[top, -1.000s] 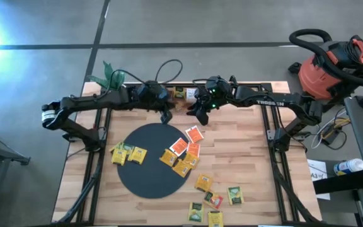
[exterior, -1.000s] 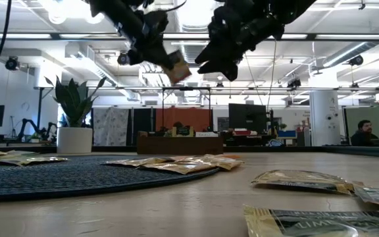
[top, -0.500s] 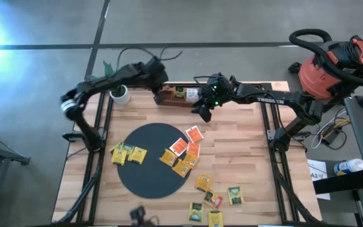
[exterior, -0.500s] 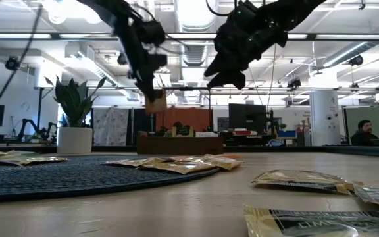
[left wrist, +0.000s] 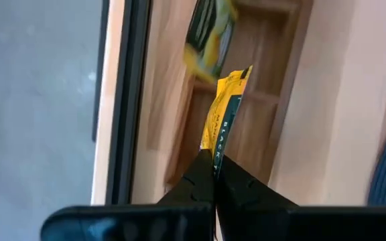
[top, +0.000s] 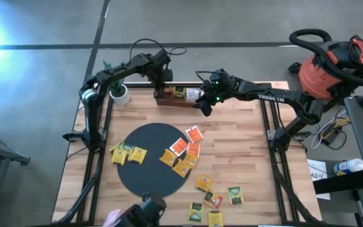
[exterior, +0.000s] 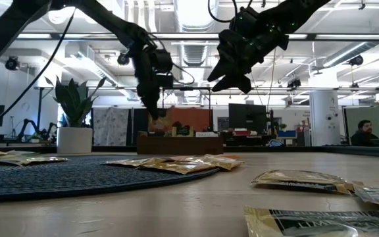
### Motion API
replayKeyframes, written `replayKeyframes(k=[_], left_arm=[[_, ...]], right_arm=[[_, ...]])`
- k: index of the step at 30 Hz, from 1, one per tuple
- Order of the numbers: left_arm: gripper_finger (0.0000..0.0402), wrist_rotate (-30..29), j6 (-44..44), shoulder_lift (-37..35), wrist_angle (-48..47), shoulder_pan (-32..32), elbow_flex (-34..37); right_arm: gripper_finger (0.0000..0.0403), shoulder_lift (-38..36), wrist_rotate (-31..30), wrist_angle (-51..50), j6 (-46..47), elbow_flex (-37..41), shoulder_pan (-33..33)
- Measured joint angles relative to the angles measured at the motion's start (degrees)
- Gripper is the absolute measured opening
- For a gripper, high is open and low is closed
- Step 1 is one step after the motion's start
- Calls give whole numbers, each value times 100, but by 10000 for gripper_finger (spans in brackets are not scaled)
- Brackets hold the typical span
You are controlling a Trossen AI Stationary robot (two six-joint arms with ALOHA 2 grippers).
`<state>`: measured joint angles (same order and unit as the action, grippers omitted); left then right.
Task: Pick & Place Tea
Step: Put the orange tea bag into the left section of the wooden organizer
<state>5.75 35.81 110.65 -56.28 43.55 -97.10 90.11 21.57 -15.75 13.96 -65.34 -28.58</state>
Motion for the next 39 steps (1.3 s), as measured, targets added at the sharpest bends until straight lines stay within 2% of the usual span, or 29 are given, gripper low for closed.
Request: replayKeyframes(k=[8,15,23,27,39], left_arm=[[0,390,33,34,239,188,81],[0,492,61,351,34,171,90],[0,357,-26,529,140,170,92],[3,54,-235,529,344,170,99],[95,-284,-383,531,675,170,267]], right_arm=[[171,0,-62,5,-29,0,-57],[169,0,-76,4,-56,0,-126],[166,0,-75,2,-111,0,-203],[164,0,-74,3,-201,0,-246],[162,0,-73,7,-234,113,-352]])
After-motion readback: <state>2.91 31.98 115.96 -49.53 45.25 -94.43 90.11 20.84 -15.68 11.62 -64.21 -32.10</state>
